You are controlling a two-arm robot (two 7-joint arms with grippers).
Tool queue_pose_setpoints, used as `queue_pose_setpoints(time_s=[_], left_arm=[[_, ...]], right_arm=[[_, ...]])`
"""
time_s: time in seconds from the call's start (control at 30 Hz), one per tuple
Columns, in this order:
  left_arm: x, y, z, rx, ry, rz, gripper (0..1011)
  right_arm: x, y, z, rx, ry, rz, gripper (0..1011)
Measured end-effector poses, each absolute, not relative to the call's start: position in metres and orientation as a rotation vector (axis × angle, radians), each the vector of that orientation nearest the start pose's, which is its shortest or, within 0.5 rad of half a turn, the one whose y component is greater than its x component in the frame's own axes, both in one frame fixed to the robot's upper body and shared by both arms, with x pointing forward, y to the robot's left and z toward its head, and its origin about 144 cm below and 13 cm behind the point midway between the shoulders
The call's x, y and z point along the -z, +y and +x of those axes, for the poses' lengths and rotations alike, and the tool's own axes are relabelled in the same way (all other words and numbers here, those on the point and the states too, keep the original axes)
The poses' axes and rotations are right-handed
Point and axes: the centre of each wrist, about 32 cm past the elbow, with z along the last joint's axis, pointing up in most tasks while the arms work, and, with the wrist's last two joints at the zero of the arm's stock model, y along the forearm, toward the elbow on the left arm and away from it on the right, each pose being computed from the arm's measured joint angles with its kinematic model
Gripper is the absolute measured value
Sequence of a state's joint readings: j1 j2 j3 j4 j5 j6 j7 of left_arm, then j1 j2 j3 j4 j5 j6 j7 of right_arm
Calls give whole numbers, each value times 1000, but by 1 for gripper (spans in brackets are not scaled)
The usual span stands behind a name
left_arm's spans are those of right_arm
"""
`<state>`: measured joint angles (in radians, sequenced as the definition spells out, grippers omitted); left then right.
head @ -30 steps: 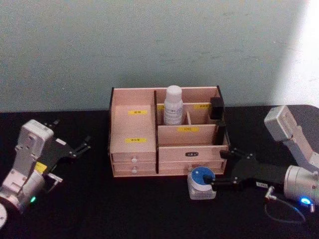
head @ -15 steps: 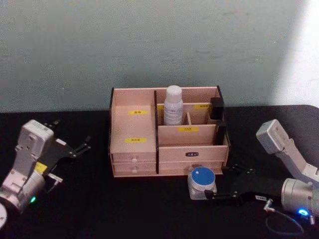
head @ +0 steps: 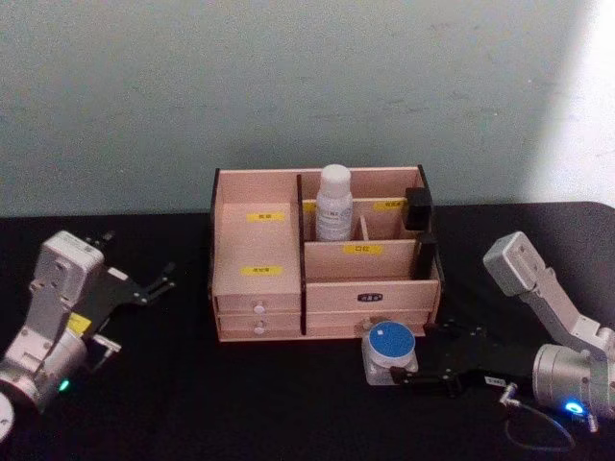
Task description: Pick up the facial cleanser and watermelon frost from the table and place them into the tiered storage box.
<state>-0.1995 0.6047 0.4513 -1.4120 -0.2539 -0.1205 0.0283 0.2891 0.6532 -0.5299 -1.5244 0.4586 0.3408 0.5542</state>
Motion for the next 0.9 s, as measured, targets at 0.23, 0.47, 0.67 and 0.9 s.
queue_pose_setpoints(time_s=[0.23,0.47,0.67,0.9], left_arm=[[-1140,310,489,-1248,-285,304,1002],[-1140,310,489,-1248,-285,304,1001],[-1140,310,489,-1248,-285,304,1001],[-1140,310,489,-1248,-285,304,1001]], right_arm=[[-1181,-283,508,646,163,-469,1000],[-1178,-277,515,639,159,-469,1000],[-1177,-273,521,635,155,-471,1000],[-1175,-270,527,635,154,-475,1000]])
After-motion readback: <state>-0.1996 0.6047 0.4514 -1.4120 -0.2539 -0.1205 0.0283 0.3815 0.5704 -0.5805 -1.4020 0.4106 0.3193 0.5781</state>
